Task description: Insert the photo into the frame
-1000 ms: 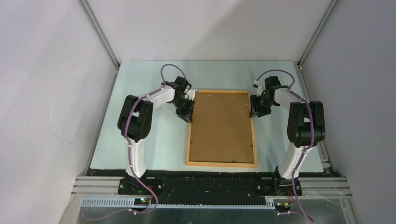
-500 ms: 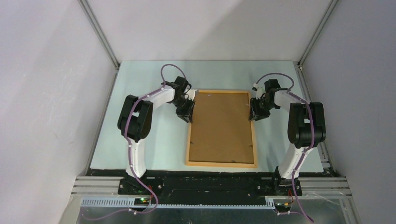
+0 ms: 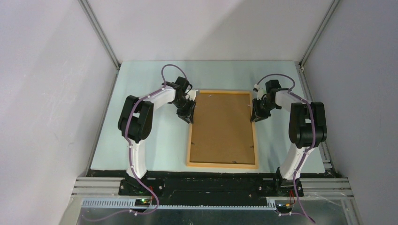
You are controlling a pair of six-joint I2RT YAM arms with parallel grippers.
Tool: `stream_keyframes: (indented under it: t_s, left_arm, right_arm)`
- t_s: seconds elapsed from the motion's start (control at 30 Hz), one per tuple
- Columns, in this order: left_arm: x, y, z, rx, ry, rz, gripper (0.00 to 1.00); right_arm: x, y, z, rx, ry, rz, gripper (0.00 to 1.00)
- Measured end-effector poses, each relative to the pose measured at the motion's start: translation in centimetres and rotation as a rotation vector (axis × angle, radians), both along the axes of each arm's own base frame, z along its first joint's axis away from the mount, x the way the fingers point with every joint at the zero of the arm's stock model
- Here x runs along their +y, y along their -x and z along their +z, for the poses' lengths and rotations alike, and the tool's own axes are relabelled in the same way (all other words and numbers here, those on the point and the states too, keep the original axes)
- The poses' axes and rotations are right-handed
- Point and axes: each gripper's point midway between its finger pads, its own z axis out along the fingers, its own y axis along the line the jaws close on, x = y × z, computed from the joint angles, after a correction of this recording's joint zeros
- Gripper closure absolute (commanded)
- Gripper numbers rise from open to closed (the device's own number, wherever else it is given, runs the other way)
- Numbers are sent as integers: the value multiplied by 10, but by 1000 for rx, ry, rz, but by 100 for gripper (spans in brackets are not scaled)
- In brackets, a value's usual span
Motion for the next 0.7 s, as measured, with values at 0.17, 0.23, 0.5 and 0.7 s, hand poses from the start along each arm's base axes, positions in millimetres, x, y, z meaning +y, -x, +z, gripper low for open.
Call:
stream_keyframes:
  t_s: [0.17, 0.23, 0.5, 0.7]
  left_arm:
    - [0, 3, 4, -3, 10, -9, 57]
    - [-2, 5, 9, -6, 27, -27, 45]
    - [4, -1, 42, -85, 75, -34, 20]
    - [30, -22, 48, -134, 28, 22, 14]
  right_arm:
    - [-1, -8, 0, 18, 10, 16, 100]
    - [-4, -19, 1, 2, 25, 29, 100]
    - [-15, -71, 4, -68, 77, 128, 100]
    - [-11, -99, 4, -90, 86, 254, 100]
